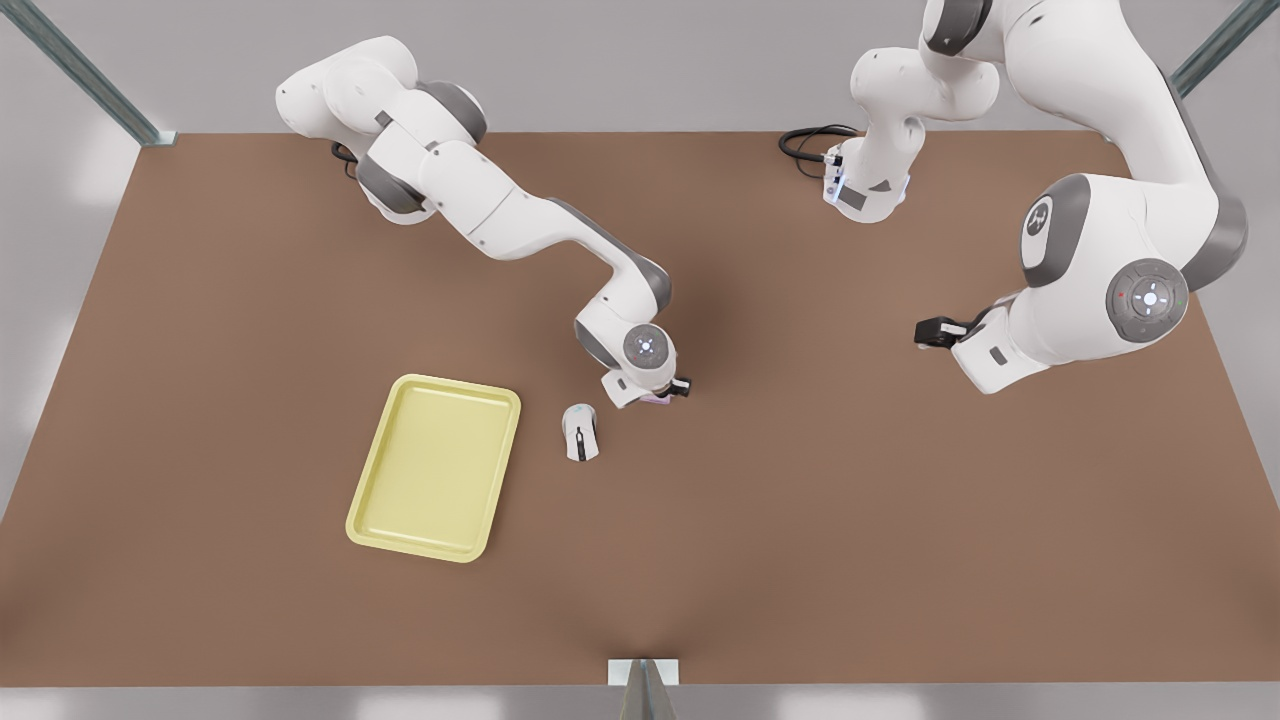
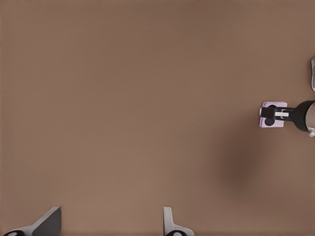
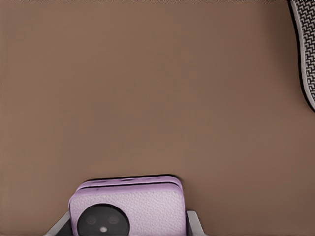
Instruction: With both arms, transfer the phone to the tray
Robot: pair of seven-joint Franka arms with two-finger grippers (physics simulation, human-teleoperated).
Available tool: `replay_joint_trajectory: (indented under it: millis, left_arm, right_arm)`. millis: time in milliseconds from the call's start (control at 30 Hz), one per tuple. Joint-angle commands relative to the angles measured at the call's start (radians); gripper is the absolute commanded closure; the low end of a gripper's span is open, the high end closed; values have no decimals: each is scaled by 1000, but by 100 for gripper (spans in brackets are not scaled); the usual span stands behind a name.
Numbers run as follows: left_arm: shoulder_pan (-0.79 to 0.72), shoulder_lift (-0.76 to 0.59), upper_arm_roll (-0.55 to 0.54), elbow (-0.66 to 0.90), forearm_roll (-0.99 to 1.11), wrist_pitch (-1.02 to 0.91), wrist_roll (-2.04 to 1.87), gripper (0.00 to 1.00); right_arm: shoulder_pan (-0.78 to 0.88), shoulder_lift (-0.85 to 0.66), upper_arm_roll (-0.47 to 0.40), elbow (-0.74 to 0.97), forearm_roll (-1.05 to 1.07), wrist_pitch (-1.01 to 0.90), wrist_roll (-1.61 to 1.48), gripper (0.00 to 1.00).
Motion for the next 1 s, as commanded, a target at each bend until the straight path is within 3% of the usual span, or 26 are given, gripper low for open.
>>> replay_joint_trajectory:
  millis: [0, 200, 433, 533, 600, 700, 800, 867, 967]
  left_arm:
    - [0, 0, 0, 0, 1, 7, 21, 0]
    - [0, 14, 0, 2, -1, 9, 21, 0]
    - [0, -29, -11, 13, 1, -2, 17, 0]
    - [0, -48, -26, 13, -1, -5, 5, 0]
    - [0, -48, -25, 13, 1, -3, 8, 0]
    - [0, -54, -14, 13, 12, -3, 16, 0]
    - [0, -69, -12, 11, 22, -5, 10, 0]
    - [0, -68, -14, 11, 42, -5, 10, 0]
    - [0, -62, -14, 13, 71, 1, 7, 0]
  right_arm:
    - [-1, -1, 0, 0, -6, 21, -48, 19]
    - [-36, -98, -7, -5, -6, -46, -104, 21]
    - [-252, -394, -129, -281, 70, -95, -607, 21]
    - [-335, -451, -202, -324, 72, -151, -888, 21]
    - [-390, -480, -207, -393, 101, -151, -982, 21]
    - [-441, -487, -222, -540, 123, -11, -1100, 20]
    - [-438, -398, -227, -571, 116, 150, -1106, 20]
    - [-435, -380, -245, -568, 115, 173, -1109, 0]
    - [-435, -429, -259, -545, 115, 152, -1097, 0]
